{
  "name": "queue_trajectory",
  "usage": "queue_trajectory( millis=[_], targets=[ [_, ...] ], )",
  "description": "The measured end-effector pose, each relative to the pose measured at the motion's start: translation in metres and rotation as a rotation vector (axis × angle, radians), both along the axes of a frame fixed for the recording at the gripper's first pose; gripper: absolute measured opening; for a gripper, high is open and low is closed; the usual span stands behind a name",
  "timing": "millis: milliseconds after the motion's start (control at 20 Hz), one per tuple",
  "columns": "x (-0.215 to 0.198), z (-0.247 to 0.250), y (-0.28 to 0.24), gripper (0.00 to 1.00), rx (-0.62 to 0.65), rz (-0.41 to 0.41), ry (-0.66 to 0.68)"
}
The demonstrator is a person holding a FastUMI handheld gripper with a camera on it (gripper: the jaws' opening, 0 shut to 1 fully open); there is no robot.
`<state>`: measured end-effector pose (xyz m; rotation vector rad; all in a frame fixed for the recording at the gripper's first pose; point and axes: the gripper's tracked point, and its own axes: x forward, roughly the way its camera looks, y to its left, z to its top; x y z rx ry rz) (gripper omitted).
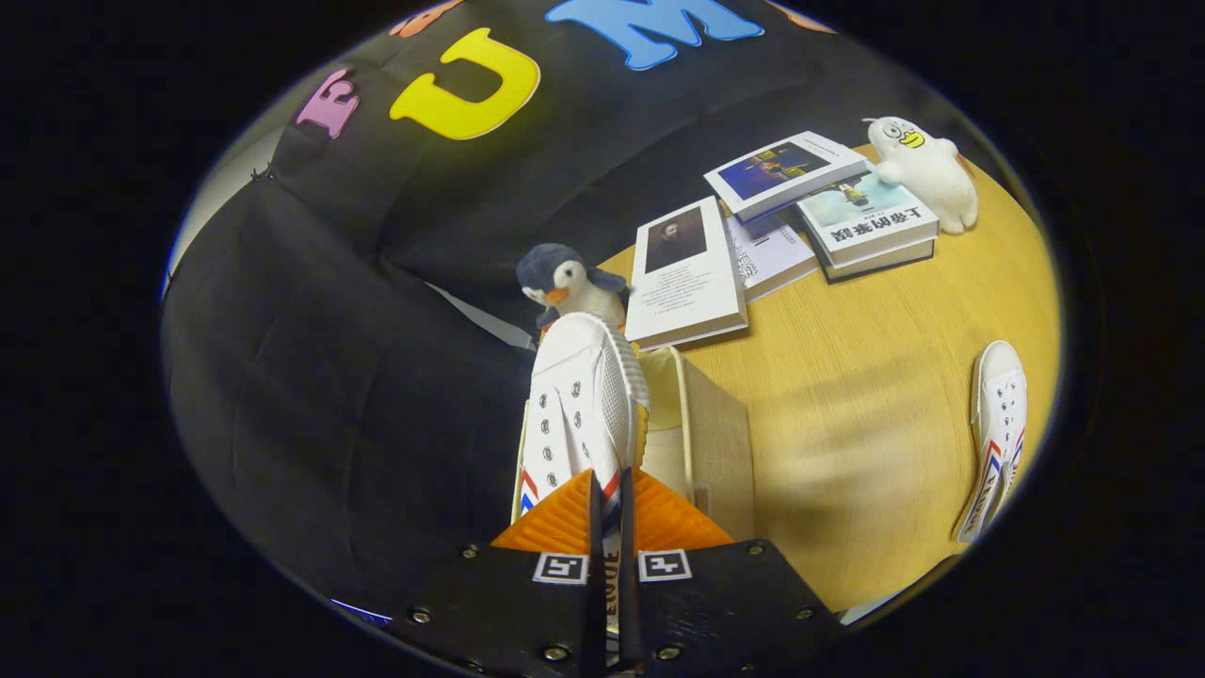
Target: Open the storage box then place both shoes into the box .Put the left shoe in first, then the right shoe, with the right side of both shoes facing outward in a uniform manner.
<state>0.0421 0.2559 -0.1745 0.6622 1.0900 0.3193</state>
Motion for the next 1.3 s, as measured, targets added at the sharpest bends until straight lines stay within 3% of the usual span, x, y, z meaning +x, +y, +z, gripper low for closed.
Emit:
queue_trajectory(
  millis=[500, 950, 1300],
  targets=[
    [-0.024, -0.046, 0.068, 0.06, -0.071, 0.083, 0.052],
    [-0.029, -0.093, 0.088, 0.06, -0.145, 0.065, 0.122],
    [-0.04, -0.12, 0.1, 0.05, -0.265, 0.133, 0.163]
  ],
)
